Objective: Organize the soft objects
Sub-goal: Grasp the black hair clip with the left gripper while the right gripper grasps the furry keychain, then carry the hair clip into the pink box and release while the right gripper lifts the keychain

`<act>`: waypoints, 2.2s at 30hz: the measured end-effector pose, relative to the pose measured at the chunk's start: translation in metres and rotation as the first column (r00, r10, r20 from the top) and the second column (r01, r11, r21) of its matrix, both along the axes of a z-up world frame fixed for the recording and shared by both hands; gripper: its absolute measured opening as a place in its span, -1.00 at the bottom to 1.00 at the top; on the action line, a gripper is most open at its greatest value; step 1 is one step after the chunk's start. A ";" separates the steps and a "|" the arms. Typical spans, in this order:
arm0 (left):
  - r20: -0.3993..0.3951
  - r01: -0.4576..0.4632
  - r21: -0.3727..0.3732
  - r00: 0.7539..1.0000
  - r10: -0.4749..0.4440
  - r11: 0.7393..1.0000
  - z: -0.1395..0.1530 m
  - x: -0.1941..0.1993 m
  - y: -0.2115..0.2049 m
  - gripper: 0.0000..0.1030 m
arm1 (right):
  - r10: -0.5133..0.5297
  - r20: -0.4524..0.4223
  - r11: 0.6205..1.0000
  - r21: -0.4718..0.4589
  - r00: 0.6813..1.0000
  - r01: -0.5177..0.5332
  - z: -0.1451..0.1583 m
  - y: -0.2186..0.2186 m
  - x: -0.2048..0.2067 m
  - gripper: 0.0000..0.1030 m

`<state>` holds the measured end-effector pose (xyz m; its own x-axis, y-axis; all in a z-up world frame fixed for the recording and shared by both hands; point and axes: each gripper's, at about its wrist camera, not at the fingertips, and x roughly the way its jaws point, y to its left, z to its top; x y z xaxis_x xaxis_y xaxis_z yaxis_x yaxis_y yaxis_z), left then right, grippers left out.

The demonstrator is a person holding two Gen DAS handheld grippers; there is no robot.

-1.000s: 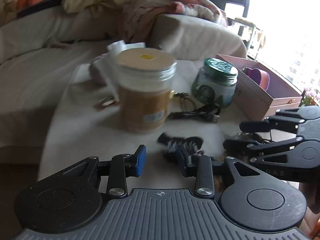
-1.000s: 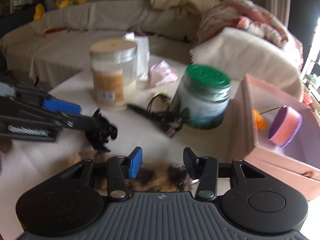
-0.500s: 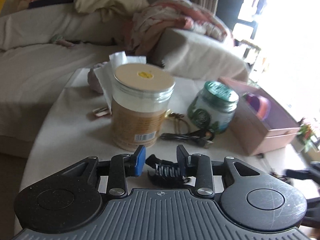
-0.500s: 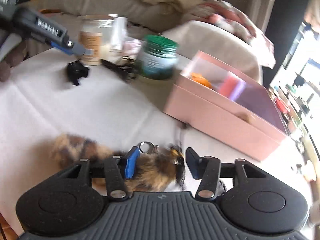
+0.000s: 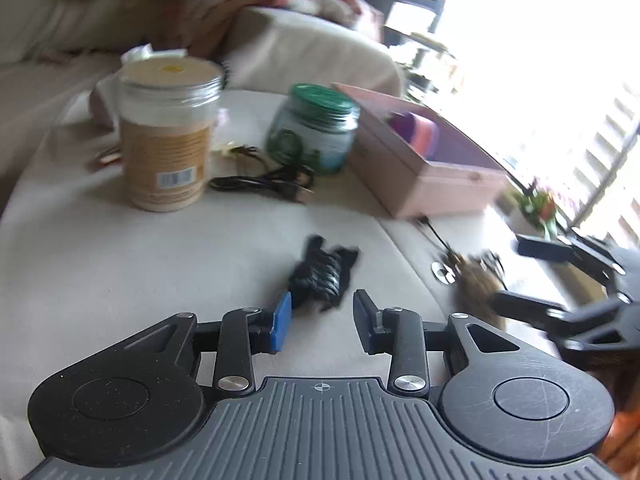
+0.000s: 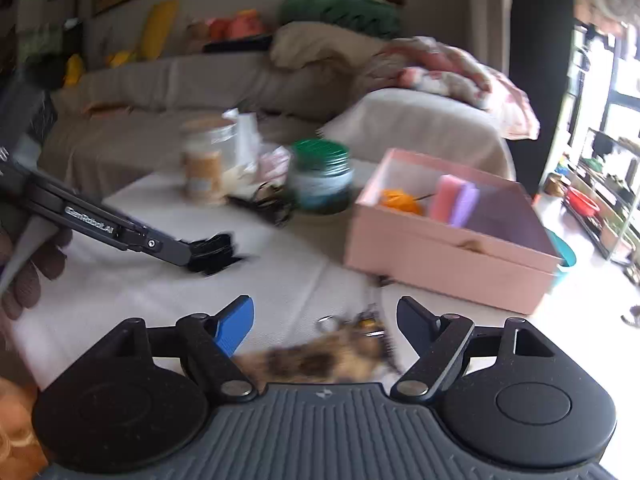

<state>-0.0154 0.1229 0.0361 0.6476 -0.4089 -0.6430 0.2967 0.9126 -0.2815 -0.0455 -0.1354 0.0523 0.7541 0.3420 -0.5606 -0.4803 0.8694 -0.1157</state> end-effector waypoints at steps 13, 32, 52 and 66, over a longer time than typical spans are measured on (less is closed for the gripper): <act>0.133 0.001 0.271 0.990 -0.039 0.963 0.008 0.008 -0.043 -0.27 | -0.083 0.041 0.970 -0.225 0.996 0.091 -0.036 0.004 -0.004 0.64; 0.069 0.019 0.269 0.997 -0.039 0.963 -0.017 0.033 -0.059 0.10 | -0.177 -0.041 0.984 -0.018 0.983 0.176 -0.044 -0.032 0.005 0.87; 0.155 -0.072 0.239 0.987 0.036 0.968 -0.023 0.022 -0.056 -0.22 | -0.132 -0.117 0.991 0.021 0.984 0.135 -0.016 -0.048 0.010 0.84; 0.209 -0.113 0.146 0.975 0.081 0.983 -0.020 0.012 -0.042 -0.26 | -0.172 -0.204 0.985 -0.043 0.964 0.167 -0.008 -0.029 0.050 -0.65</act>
<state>-0.0039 0.0810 0.0159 0.8017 -0.2433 -0.5460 0.2409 0.9675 -0.0774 0.0041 -0.1648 0.0442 0.6671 0.2031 -0.7168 -0.3420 0.9382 -0.0525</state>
